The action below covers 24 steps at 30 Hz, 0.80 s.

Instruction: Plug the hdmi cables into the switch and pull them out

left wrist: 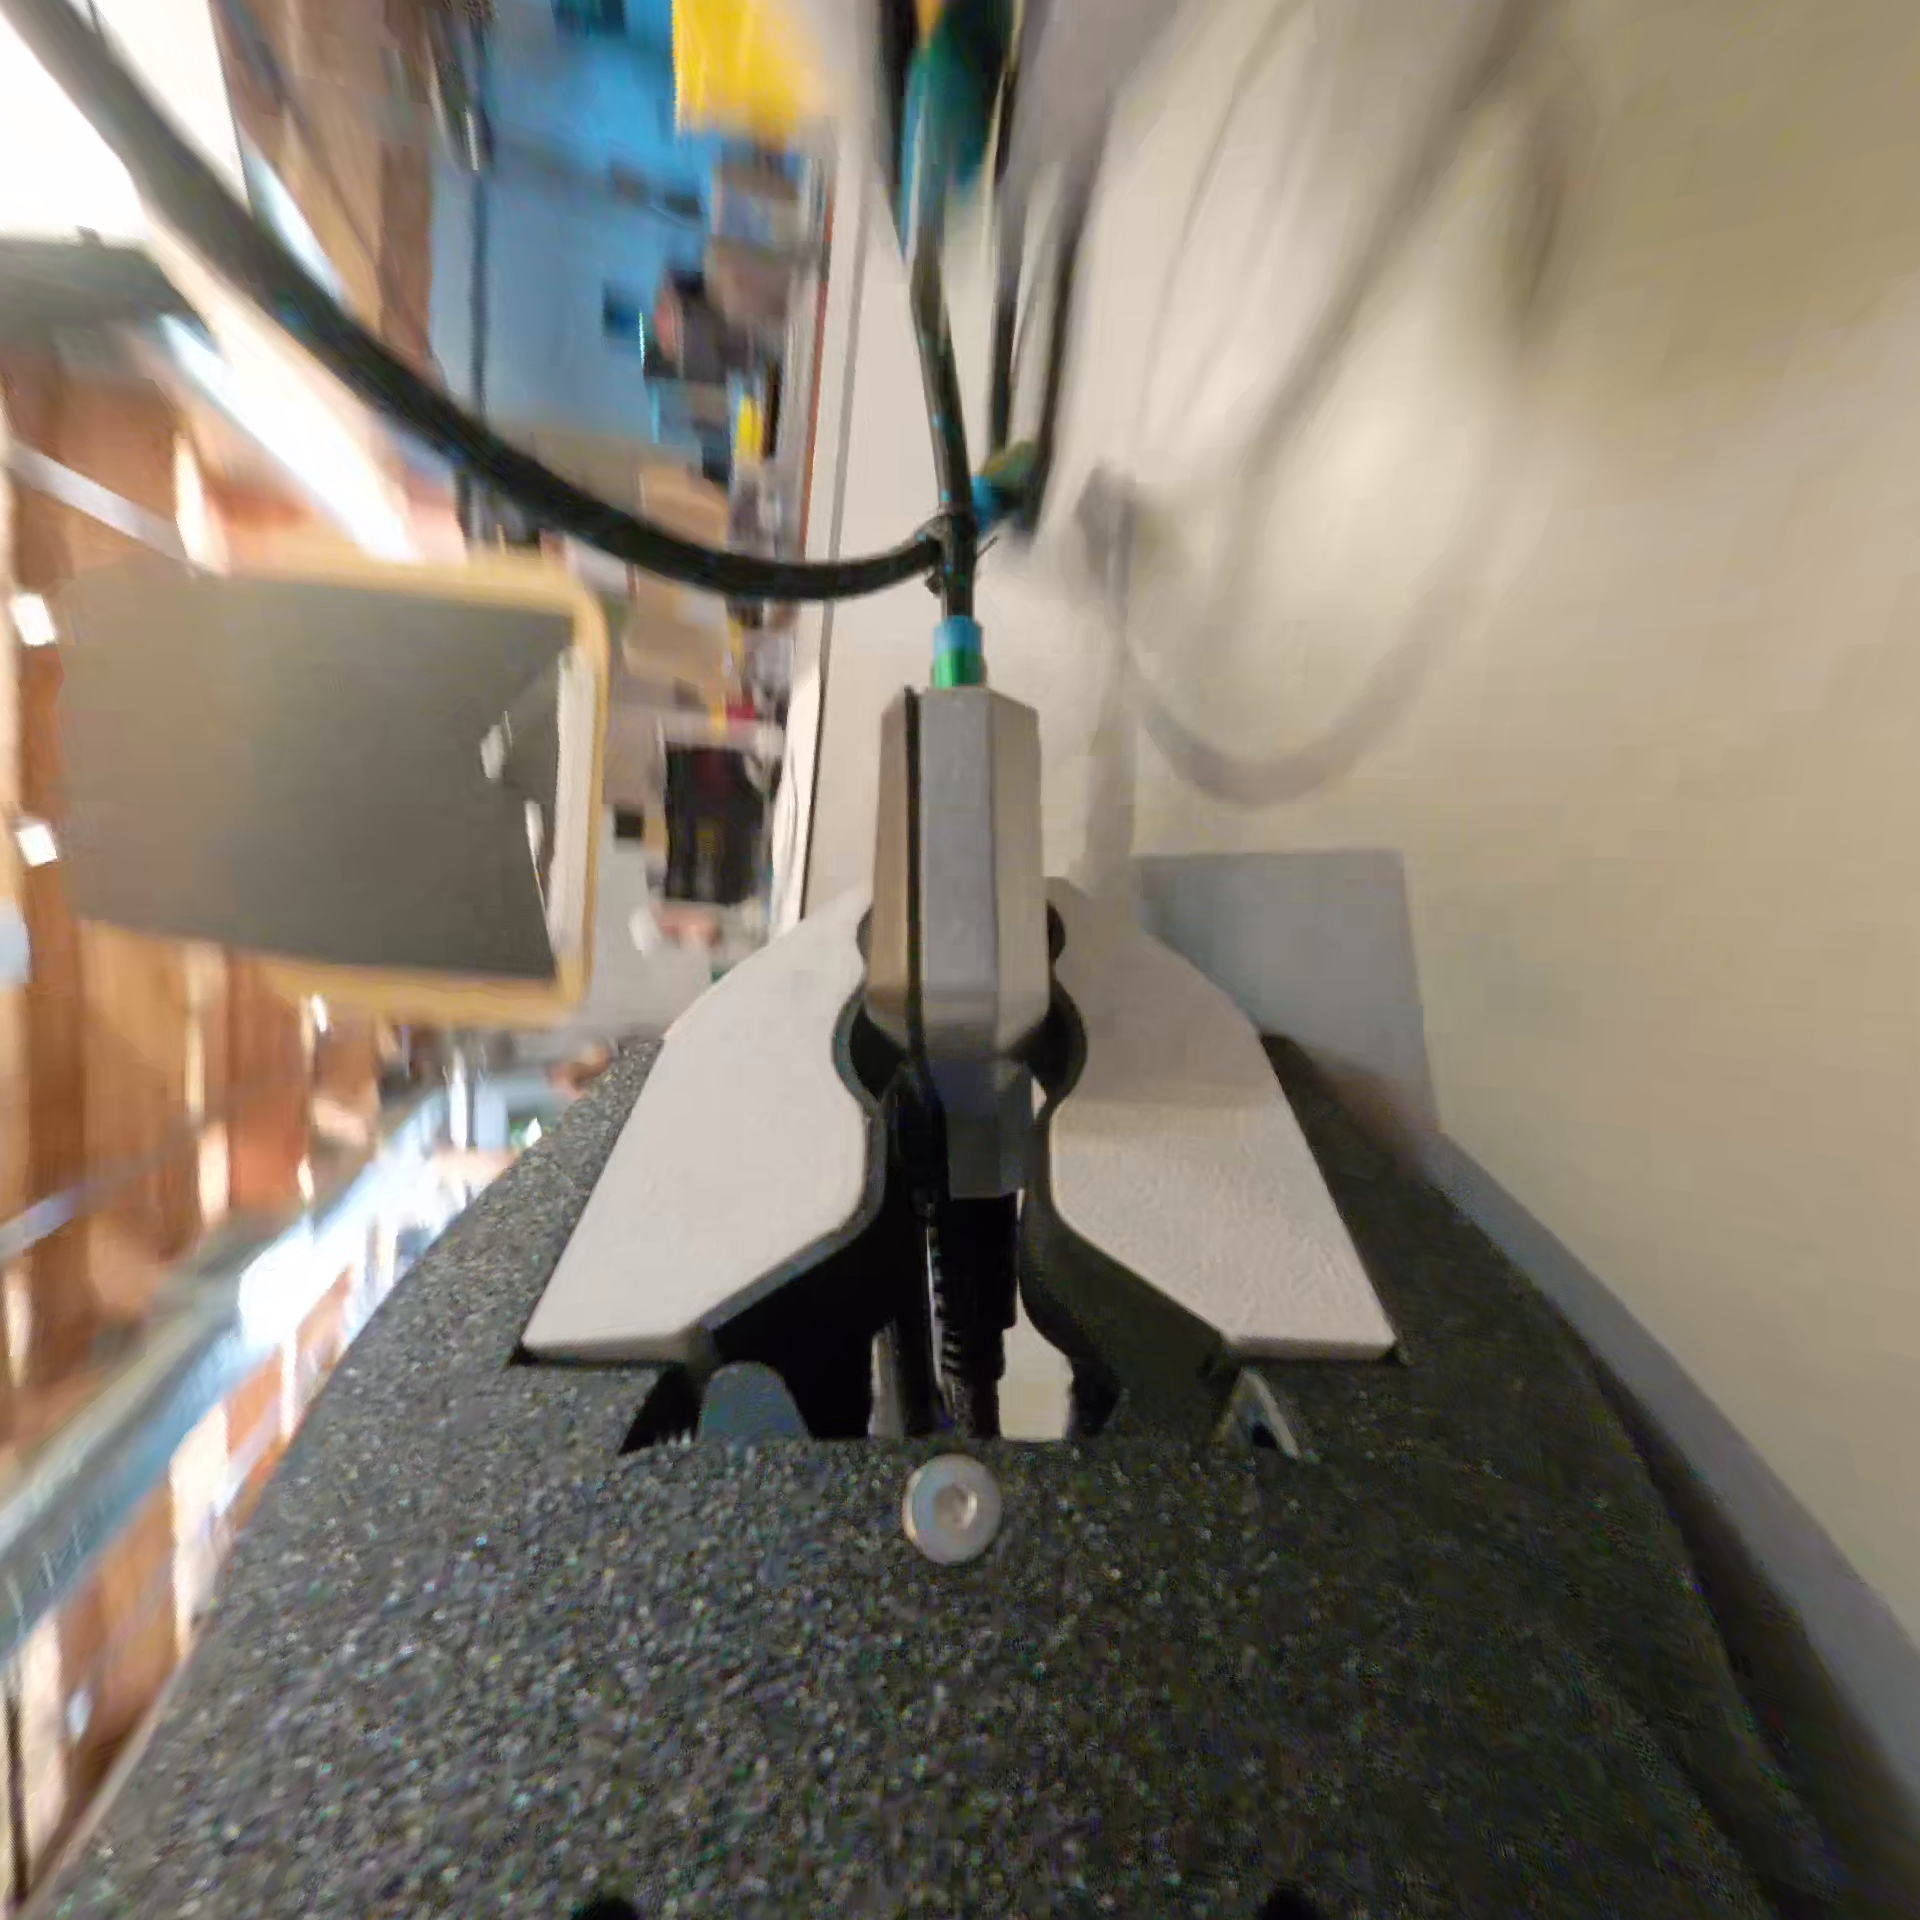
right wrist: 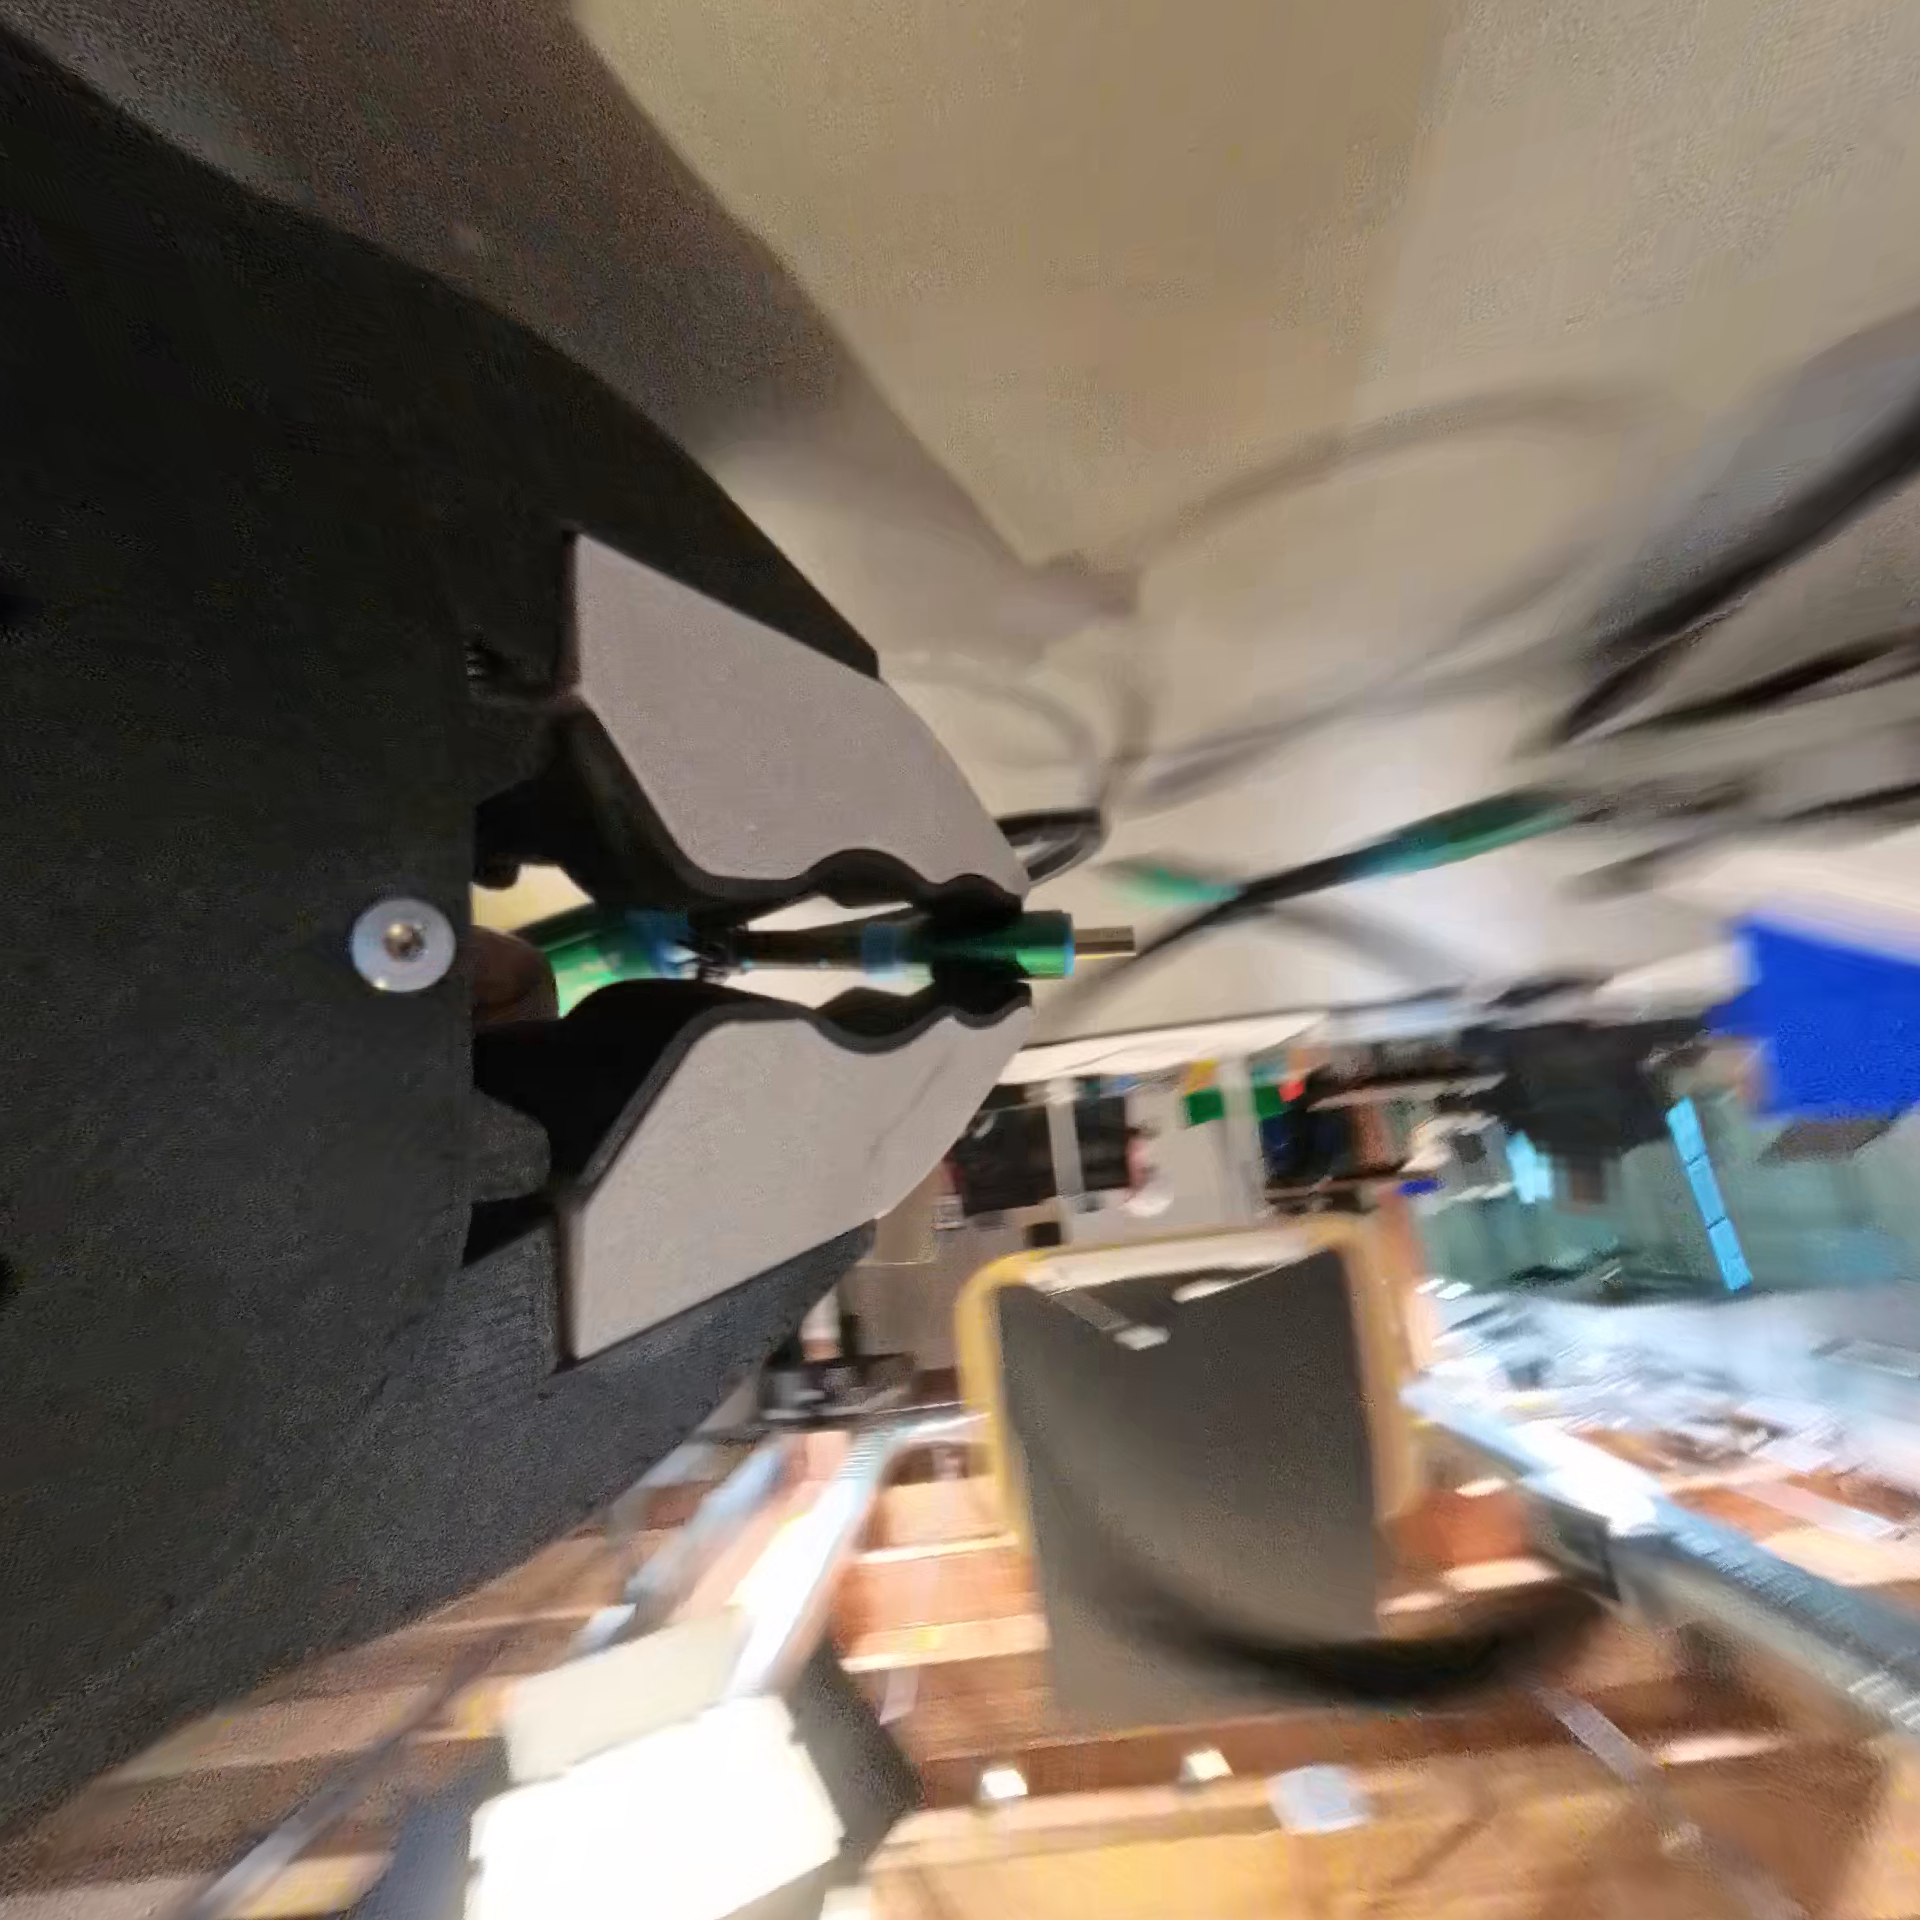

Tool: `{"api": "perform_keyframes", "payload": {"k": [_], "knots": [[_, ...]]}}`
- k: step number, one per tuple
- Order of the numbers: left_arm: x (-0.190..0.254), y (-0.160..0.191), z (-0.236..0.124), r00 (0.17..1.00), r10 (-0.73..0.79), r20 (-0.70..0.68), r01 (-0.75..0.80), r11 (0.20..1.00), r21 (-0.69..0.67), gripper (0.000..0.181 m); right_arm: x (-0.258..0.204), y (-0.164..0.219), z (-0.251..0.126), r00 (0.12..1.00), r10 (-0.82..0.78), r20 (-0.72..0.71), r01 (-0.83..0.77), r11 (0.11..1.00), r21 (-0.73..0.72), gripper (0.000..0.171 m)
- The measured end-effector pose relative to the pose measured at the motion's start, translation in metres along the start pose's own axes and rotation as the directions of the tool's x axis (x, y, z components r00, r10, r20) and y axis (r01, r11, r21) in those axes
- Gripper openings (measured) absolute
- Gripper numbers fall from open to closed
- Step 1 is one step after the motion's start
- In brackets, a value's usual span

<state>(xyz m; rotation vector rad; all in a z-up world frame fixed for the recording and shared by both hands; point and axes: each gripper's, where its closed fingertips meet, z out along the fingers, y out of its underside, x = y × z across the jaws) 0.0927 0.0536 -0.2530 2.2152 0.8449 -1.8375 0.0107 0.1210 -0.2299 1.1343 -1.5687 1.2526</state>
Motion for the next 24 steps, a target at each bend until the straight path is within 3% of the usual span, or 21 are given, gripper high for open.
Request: {"api": "perform_keyframes", "payload": {"k": [2, 4, 8, 12, 18, 21, 24], "knots": [[-0.022, 0.035, -0.012, 0.993, -0.090, 0.073, 0.091, 0.996, -0.007, 0.023, 0.027, 0.052, -0.027, 0.993, 0.070, -0.091, -0.075, 0.996, -0.050, 0.012], [-0.027, 0.044, -0.015, 0.988, -0.130, 0.085, 0.131, 0.991, 0.001, 0.023, 0.026, 0.069, -0.044, 0.995, 0.046, -0.092, -0.050, 0.998, -0.048, 0.012], [-0.013, 0.038, -0.006, 0.998, -0.061, 0.032, 0.062, 0.997, -0.038, 0.023, 0.024, 0.048, -0.049, 0.992, 0.086, -0.097, -0.085, 0.996, 0.019, 0.012], [-0.022, 0.045, -0.010, 0.989, -0.132, 0.064, 0.135, 0.990, -0.042, 0.023, 0.040, 0.028, -0.057, 0.975, 0.143, -0.169, -0.129, 0.987, 0.092, 0.012], [-0.019, 0.046, -0.008, 0.993, -0.099, 0.060, 0.103, 0.993, -0.061, 0.023, 0.108, 0.001, -0.097, 0.900, 0.314, -0.302, -0.249, 0.940, 0.235, 0.012], [-0.019, 0.046, -0.010, 0.994, -0.089, 0.062, 0.092, 0.994, -0.063, 0.023, 0.163, 0.014, -0.132, 0.832, 0.385, -0.398, -0.303, 0.918, 0.255, 0.012], [-0.022, 0.046, -0.011, 0.991, -0.112, 0.072, 0.117, 0.991, -0.060, 0.023, 0.194, 0.061, -0.153, 0.801, 0.414, -0.433, -0.393, 0.909, 0.141, 0.012]]}}
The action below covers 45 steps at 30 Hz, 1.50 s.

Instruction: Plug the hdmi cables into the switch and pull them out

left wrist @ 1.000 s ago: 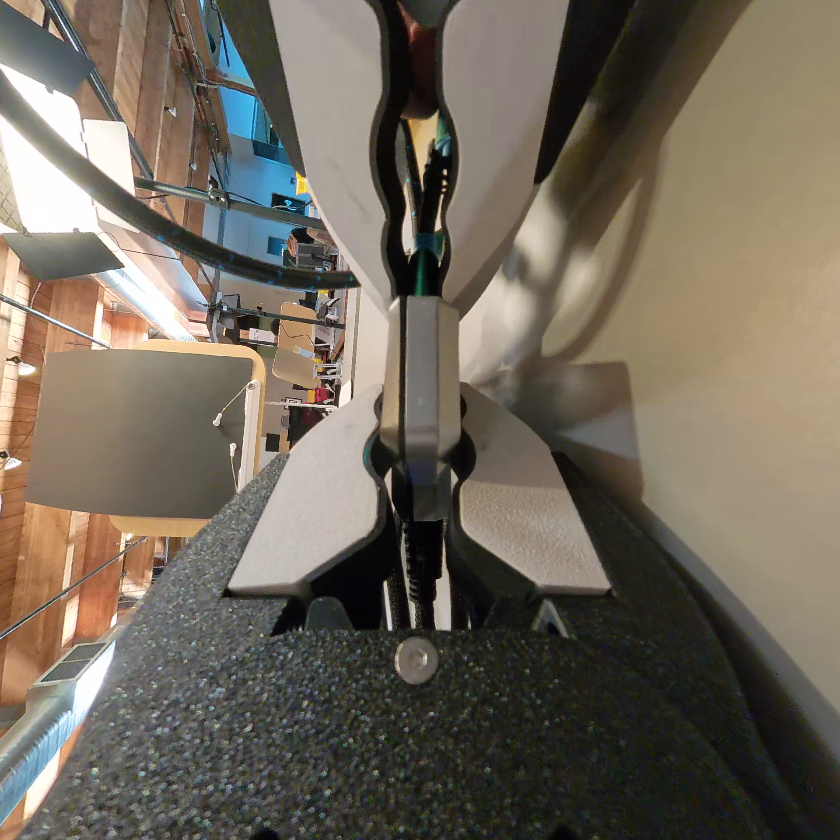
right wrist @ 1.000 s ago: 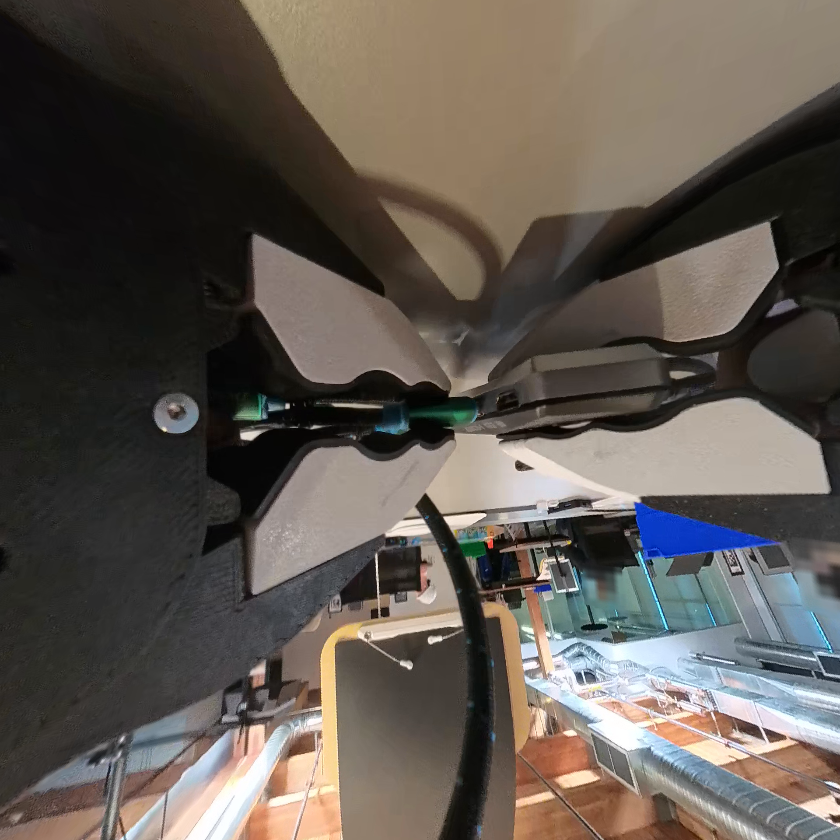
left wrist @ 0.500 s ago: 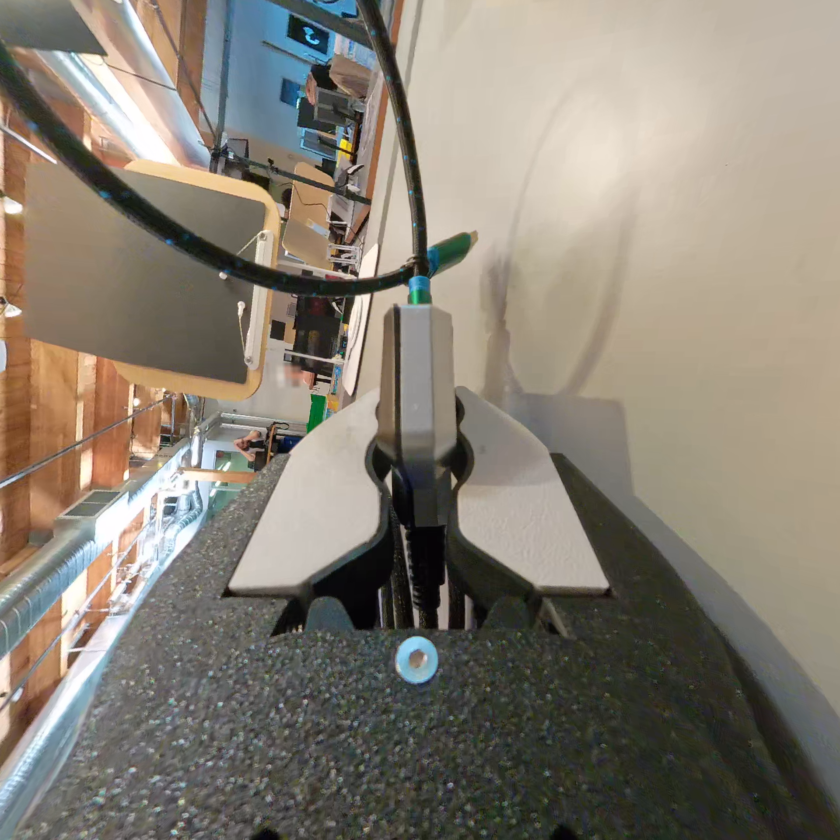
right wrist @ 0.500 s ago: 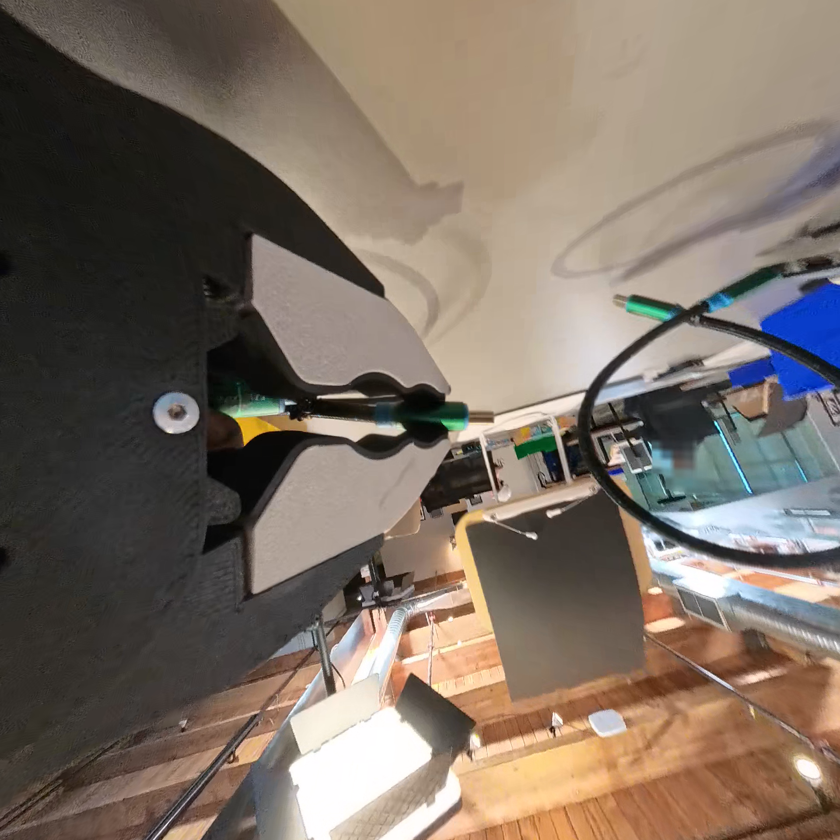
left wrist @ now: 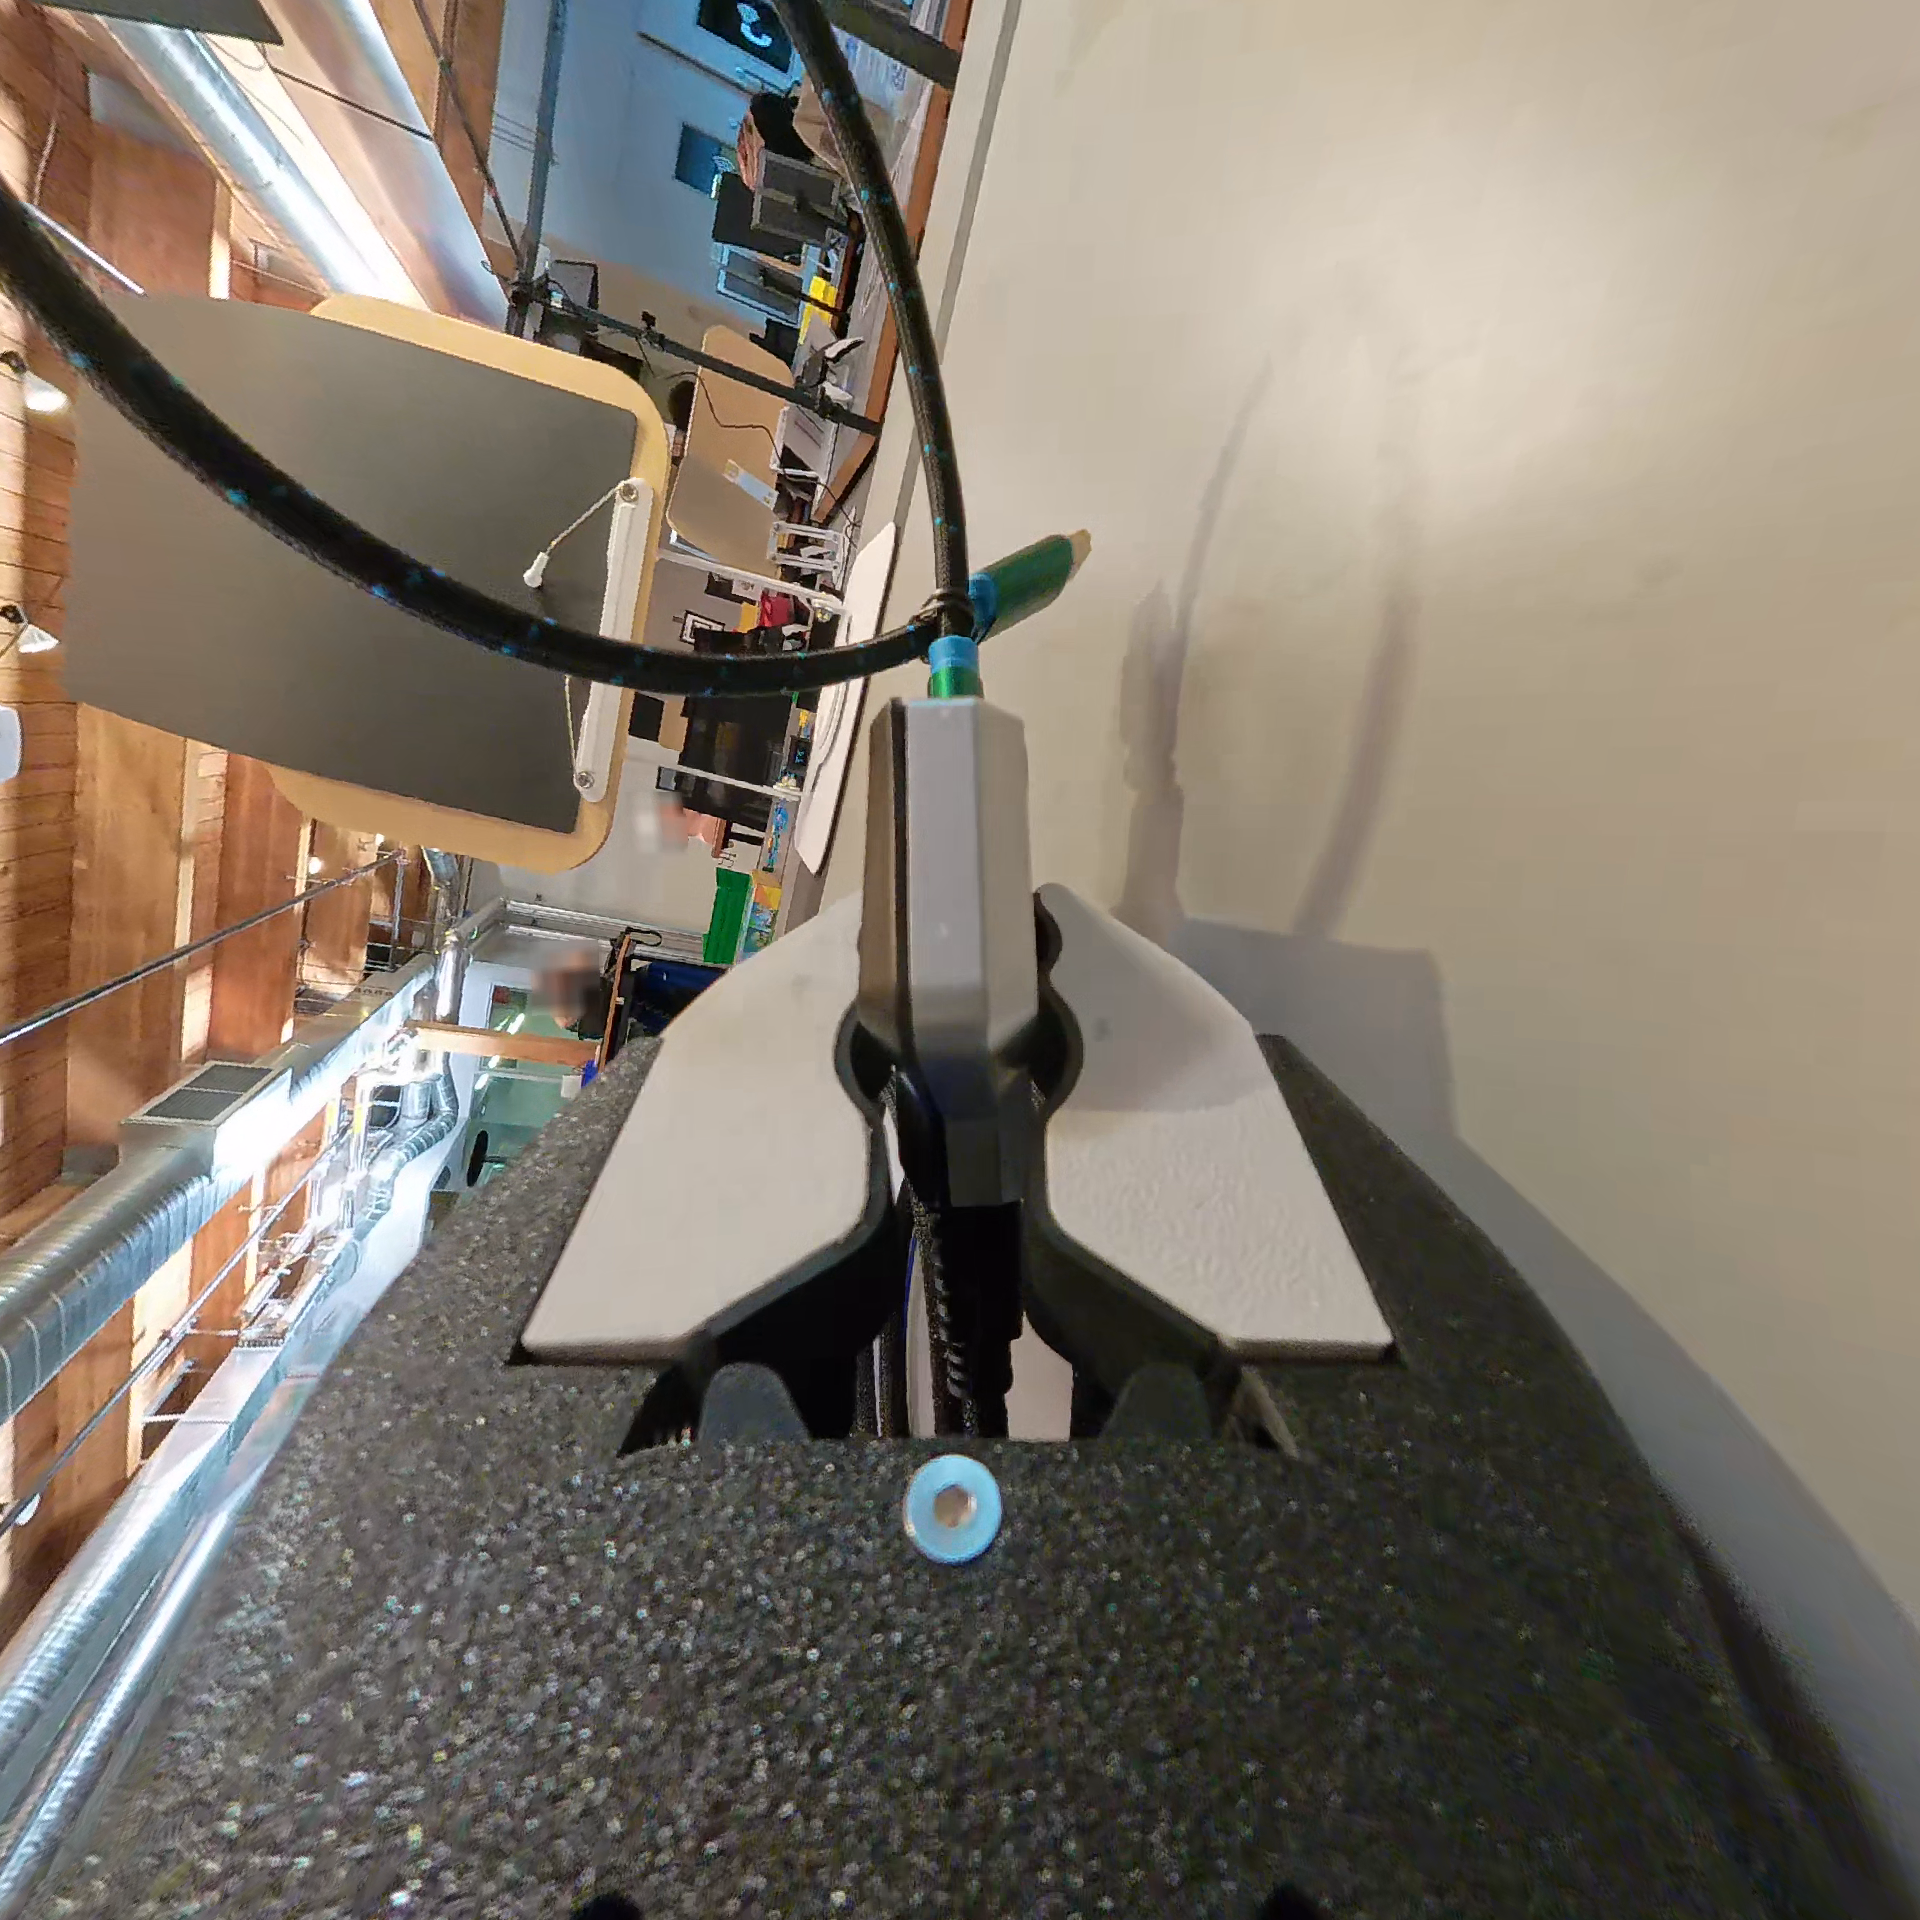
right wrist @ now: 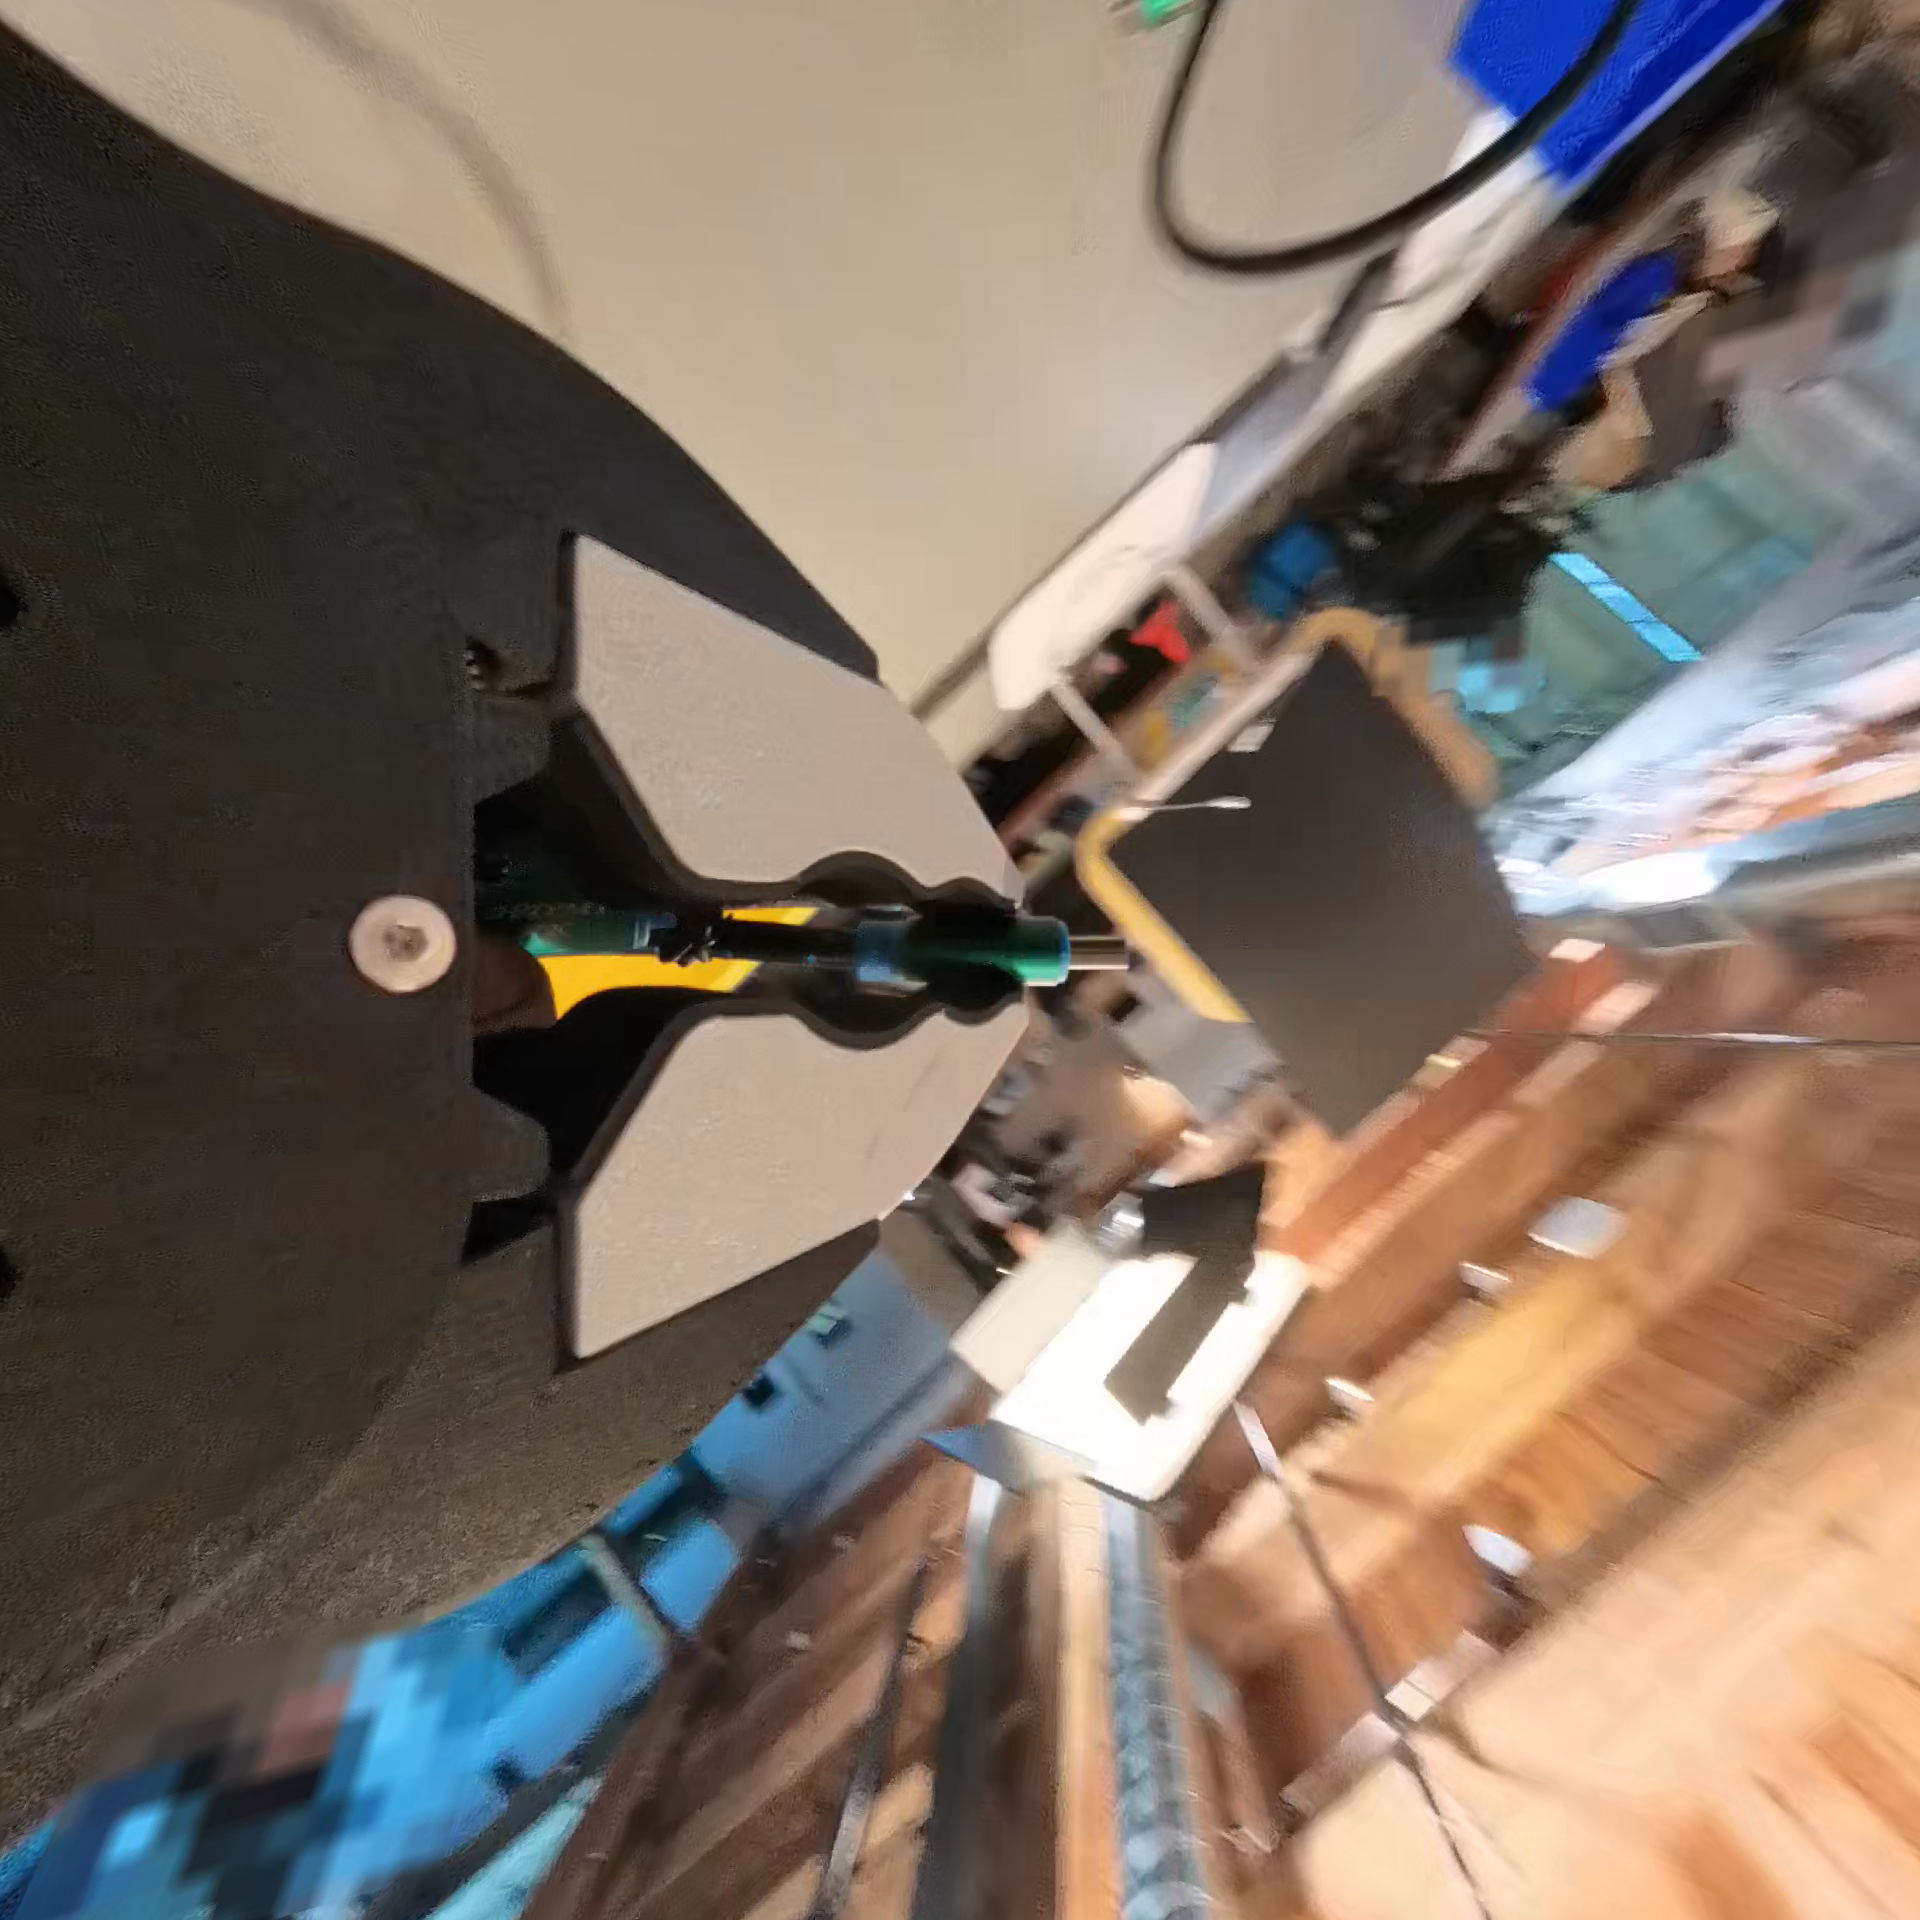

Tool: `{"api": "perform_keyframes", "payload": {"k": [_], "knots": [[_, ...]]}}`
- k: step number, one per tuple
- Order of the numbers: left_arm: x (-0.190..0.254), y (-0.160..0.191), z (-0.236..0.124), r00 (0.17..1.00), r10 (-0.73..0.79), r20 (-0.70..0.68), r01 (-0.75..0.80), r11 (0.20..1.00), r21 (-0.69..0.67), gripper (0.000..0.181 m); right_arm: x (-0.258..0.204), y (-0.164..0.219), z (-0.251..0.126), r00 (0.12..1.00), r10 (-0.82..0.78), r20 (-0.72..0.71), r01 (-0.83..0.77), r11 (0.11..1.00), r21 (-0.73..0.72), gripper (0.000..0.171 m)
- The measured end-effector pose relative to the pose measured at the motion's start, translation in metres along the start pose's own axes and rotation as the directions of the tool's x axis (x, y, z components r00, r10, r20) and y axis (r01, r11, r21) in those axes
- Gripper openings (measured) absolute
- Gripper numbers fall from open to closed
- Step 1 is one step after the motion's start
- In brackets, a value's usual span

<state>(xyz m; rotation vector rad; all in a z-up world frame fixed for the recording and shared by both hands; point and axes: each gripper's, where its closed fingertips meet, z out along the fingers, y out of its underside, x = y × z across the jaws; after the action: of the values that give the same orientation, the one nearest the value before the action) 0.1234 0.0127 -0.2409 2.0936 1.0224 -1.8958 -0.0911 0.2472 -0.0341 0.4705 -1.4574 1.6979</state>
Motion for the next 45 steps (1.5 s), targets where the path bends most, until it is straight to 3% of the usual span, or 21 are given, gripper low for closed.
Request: {"api": "perform_keyframes", "payload": {"k": [5, 9, 11, 15, 21, 24, 28, 34, 41, 45], "knots": [[0.003, 0.001, 0.002, 1.000, 0.018, -0.014, -0.018, 1.000, -0.012, 0.023, 0.008, 0.115, 0.004, 0.990, 0.075, 0.119, -0.019, 0.910, -0.414, 0.012], [0.006, 0.001, 0.002, 0.999, 0.034, -0.025, -0.034, 0.999, -0.016, 0.023, -0.012, 0.182, 0.009, 0.982, 0.124, 0.144, -0.013, 0.800, -0.599, 0.014], [0.006, 0.002, 0.002, 0.999, 0.029, -0.026, -0.030, 0.999, -0.018, 0.023, -0.022, 0.189, 0.010, 0.976, 0.159, 0.148, -0.035, 0.789, -0.614, 0.028], [0.009, 0.000, 0.003, 0.998, 0.040, -0.040, -0.041, 0.999, -0.010, 0.023, -0.025, 0.164, 0.007, 0.965, 0.235, 0.119, -0.139, 0.838, -0.529, 0.034], [0.012, -0.010, 0.001, 0.996, 0.079, -0.032, -0.078, 0.997, 0.028, 0.023, -0.032, 0.096, -0.009, 0.989, 0.103, 0.105, -0.060, 0.933, -0.354, 0.034], [0.014, -0.024, -0.003, 0.995, 0.098, -0.018, -0.096, 0.993, 0.072, 0.023, -0.093, 0.054, -0.009, 0.964, 0.016, 0.265, 0.047, 0.972, -0.231, 0.033], [0.017, -0.041, -0.007, 0.995, 0.095, -0.009, -0.093, 0.990, 0.108, 0.023, -0.202, 0.017, -0.009, 0.854, -0.119, 0.507, 0.182, 0.980, -0.076, 0.030], [0.023, -0.057, -0.011, 0.996, 0.090, -0.026, -0.085, 0.985, 0.153, 0.023, -0.279, -0.012, 0.022, 0.800, -0.237, 0.552, 0.250, 0.967, 0.053, 0.031], [0.024, -0.062, -0.012, 0.995, 0.087, -0.038, -0.078, 0.979, 0.187, 0.023, -0.310, -0.020, 0.053, 0.750, -0.428, 0.505, 0.406, 0.900, 0.160, 0.034], [0.025, -0.066, -0.015, 0.995, 0.087, -0.043, -0.076, 0.974, 0.213, 0.023, -0.313, -0.007, 0.064, 0.738, -0.456, 0.497, 0.464, 0.878, 0.116, 0.035]]}}
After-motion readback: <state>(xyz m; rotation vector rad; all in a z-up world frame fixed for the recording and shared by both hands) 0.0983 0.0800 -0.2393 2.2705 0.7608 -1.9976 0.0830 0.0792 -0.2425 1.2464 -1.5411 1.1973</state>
